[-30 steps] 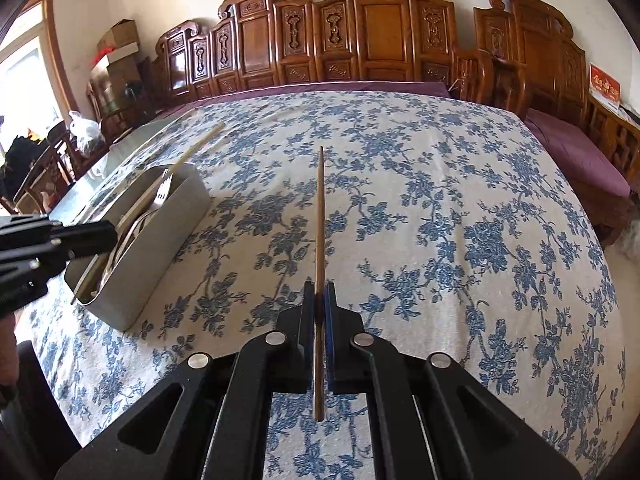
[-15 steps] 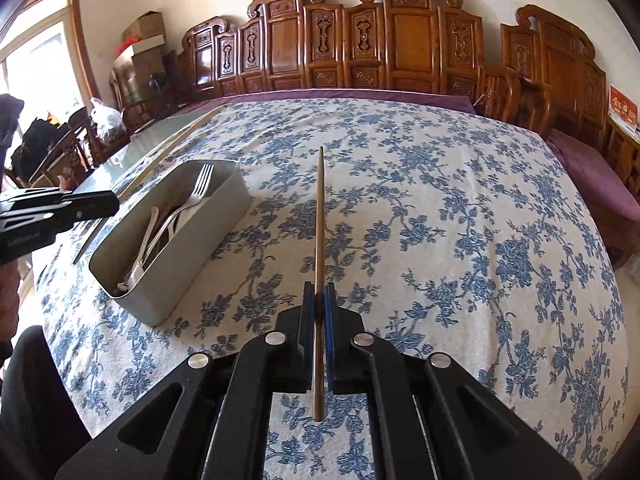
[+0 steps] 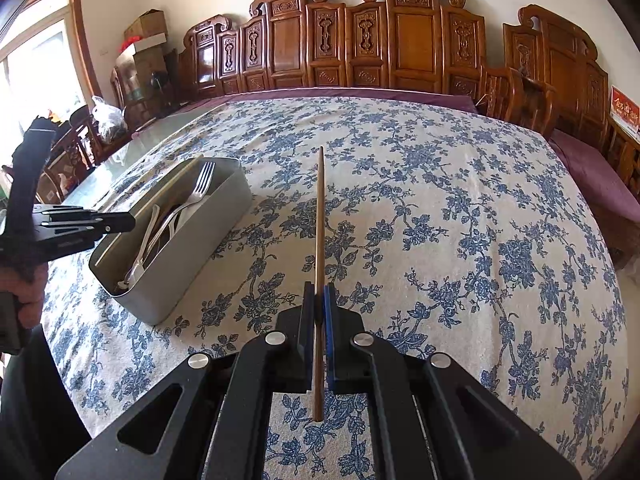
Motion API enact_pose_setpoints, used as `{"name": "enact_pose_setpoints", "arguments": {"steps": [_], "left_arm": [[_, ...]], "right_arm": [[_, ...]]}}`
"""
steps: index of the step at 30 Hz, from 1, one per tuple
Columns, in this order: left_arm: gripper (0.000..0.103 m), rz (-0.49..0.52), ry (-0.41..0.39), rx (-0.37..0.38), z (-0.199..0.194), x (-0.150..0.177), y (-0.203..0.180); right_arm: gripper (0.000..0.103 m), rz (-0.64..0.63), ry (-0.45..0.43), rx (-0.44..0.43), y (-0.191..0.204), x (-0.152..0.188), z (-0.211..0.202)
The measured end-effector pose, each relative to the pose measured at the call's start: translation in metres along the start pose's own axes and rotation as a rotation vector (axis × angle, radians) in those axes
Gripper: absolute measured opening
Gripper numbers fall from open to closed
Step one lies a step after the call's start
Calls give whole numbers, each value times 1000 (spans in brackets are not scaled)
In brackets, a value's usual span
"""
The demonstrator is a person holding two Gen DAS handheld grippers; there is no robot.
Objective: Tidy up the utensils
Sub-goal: 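Carry the chopstick to the grey tray and lower it in with the left gripper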
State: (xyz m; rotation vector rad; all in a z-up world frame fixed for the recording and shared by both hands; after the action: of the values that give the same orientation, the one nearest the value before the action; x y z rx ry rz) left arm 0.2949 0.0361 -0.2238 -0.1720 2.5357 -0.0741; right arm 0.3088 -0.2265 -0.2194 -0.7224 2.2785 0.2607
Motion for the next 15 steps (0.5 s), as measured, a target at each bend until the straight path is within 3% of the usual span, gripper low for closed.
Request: {"name": "enact_pose_setpoints", "arguments": {"steps": [15], "left_arm": [[4,-11,23,-6,9,1,1]], "right_arm": [[6,-5,3,-4,2,0,3]]}}
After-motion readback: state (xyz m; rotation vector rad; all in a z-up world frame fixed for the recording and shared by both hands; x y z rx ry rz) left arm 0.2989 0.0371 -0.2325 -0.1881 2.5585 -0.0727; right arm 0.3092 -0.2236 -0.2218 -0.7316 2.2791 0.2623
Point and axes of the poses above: each gripper's, at about its wrist camera, not at the fingertips, and z roughly the way its jaws point, y to its left, x to its underside, the point moved 4 cm from there along z, roughly the way its jaws point, and after that the axes turned 12 degrees about -z, right-handed, at the moved point
